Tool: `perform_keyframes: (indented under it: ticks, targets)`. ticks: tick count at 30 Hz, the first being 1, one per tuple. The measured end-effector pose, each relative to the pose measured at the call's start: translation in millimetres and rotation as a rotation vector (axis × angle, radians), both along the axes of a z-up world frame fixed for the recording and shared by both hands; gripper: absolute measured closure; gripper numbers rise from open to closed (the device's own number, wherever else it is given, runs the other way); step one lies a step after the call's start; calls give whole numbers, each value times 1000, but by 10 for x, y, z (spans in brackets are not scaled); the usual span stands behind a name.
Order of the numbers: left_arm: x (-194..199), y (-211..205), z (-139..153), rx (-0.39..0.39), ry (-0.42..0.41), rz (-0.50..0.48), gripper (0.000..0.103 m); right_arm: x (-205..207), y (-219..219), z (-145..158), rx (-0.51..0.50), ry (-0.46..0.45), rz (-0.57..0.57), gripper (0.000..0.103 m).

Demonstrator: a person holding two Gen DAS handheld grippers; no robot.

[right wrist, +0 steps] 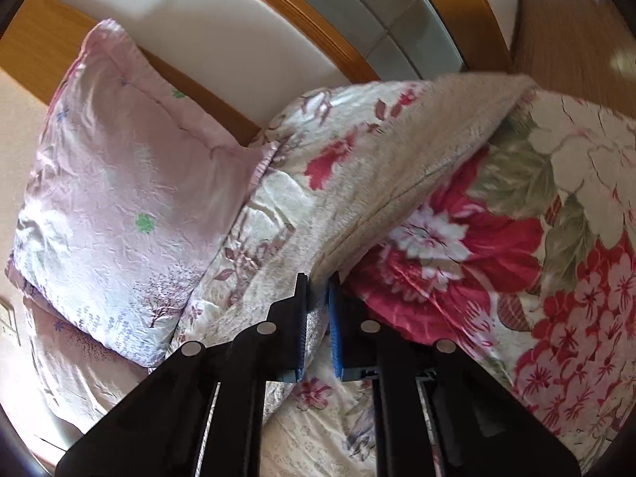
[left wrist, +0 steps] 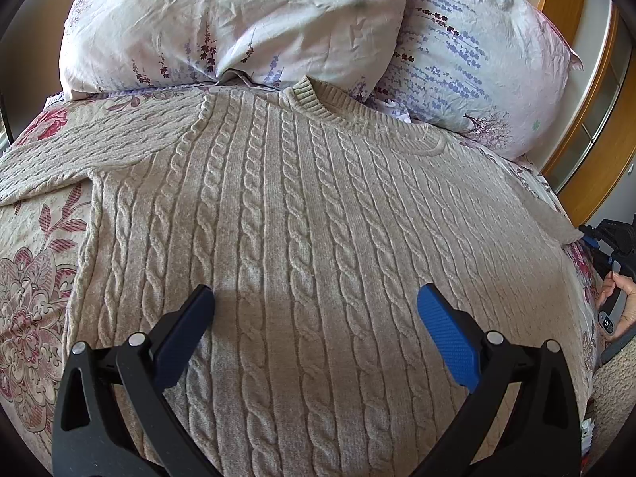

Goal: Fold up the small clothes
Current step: 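Carry the held sleeve across the sweater body with the right gripper, release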

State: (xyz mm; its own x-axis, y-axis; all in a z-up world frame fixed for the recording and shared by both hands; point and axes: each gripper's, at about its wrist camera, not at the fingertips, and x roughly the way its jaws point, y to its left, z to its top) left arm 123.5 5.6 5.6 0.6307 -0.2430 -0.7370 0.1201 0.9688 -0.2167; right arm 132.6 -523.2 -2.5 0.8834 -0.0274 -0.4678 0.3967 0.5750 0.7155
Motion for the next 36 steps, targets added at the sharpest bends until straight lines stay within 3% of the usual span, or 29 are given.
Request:
perform_keyframes:
  ticks: [6, 10, 16, 21, 22, 23, 25, 26, 30, 34, 36]
  targets:
    - [0, 0, 5, 0, 0, 0, 2, 117, 439, 485, -99, -178, 171, 93]
    - [2, 0, 9, -1, 0, 0, 2, 275, 970, 591, -123, -241, 356, 93]
    - [2, 4, 16, -6, -1, 0, 2, 595, 1873, 252, -148, -94, 623, 93]
    - [-2, 24, 26, -21, -2, 0, 2, 654, 2266, -41, -184, 91, 719, 92]
    - [-4, 28, 27, -24, -3, 0, 2, 648, 2283, -63, -170, 123, 733, 85]
    - [-6, 31, 28, -27, -3, 0, 2, 603, 2259, -81, -145, 133, 735, 69]
    - [-6, 35, 32, -33, -4, 0, 2, 443, 2128, -26, -105, 96, 690, 46]
    - [-6, 36, 34, -35, -4, 1, 2, 352, 2025, 19, -92, 63, 651, 42]
    - [-7, 28, 39, -36, -5, 0, 2, 73, 1386, 7, 44, 10, 403, 42]
    - [-9, 28, 36, -40, -5, 1, 2, -16, 771, -266, 234, 52, 183, 42]
    - [-12, 27, 35, -45, -5, 1, 2, -25, 595, -377, 273, 74, 126, 42]
